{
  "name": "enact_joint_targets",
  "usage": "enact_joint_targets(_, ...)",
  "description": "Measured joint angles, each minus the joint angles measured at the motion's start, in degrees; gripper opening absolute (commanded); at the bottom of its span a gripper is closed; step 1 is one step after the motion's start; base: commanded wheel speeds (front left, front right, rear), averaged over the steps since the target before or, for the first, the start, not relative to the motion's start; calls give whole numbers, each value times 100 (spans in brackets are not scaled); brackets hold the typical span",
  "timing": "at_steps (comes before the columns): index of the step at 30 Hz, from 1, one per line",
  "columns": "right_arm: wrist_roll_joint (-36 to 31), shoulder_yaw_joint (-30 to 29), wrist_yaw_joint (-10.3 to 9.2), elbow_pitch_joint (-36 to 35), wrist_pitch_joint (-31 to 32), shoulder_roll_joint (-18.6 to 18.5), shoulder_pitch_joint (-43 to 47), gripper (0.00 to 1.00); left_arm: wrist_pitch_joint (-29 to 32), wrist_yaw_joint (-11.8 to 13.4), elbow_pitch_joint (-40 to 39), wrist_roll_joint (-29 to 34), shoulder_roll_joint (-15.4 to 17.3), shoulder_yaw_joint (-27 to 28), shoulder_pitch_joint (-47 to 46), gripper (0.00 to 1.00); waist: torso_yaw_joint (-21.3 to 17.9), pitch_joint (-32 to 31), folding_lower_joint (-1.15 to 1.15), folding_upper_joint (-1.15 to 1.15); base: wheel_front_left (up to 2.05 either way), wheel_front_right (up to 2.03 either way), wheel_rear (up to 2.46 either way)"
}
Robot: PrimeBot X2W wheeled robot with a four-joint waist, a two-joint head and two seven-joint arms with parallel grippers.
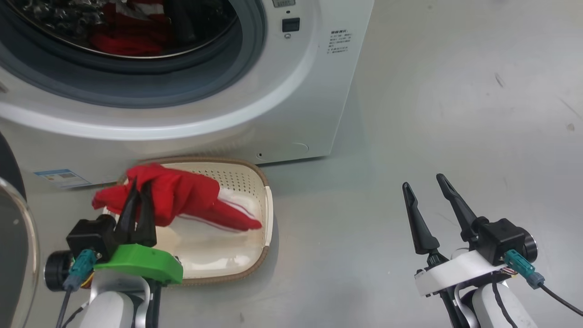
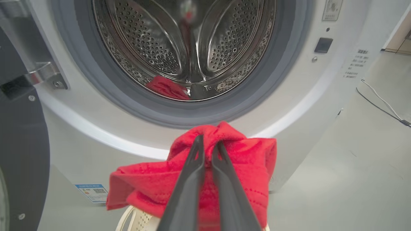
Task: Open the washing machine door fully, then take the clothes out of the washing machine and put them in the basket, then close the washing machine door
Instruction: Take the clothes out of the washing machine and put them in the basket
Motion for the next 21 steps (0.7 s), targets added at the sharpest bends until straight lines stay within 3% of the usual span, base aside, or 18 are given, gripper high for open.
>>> enact_joint_targets(10,-7,104,22,-191,0,16,-310,100,70,-10,1149,-74,-7,-34,-208,0,-148,565,0,0,0,0,0)
enact_joint_targets(21,-7,153,53,-353,0,25,-681,100,669,-85,2532,-122,-7,-108,-1154,0,-404,1334,0,0,0,0,0)
